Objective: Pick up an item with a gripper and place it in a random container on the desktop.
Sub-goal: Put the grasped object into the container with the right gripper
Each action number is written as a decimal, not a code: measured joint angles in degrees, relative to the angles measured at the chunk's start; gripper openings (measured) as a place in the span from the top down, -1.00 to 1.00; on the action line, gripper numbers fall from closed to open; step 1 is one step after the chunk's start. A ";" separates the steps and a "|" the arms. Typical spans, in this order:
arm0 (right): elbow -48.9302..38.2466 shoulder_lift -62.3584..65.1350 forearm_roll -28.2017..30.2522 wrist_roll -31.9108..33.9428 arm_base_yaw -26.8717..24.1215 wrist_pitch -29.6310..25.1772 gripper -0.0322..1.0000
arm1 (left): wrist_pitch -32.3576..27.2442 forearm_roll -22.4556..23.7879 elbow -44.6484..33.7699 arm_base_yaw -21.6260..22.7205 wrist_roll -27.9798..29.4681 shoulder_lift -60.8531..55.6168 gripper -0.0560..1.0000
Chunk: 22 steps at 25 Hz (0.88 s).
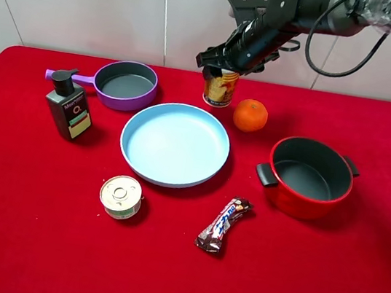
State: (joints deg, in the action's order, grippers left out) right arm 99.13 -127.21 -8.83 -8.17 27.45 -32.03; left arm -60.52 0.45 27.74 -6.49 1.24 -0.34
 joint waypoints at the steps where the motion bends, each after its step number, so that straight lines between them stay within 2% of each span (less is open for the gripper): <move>1: 0.00 0.30 0.37 0.00 0.00 -0.34 -0.03 | 0.00 0.00 0.00 0.00 0.00 0.00 -0.99; 12: -0.76 6.51 3.10 0.00 0.00 -6.75 -0.03 | 0.00 0.00 0.00 0.00 0.00 0.00 -0.99; 22: -7.90 12.05 5.66 0.00 2.94 -7.92 -0.03 | 0.00 0.00 0.00 0.00 0.00 0.00 -0.99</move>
State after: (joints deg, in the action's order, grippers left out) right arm 91.22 -115.16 -3.17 -8.17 30.39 -39.95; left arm -60.52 0.45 27.74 -6.49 1.24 -0.34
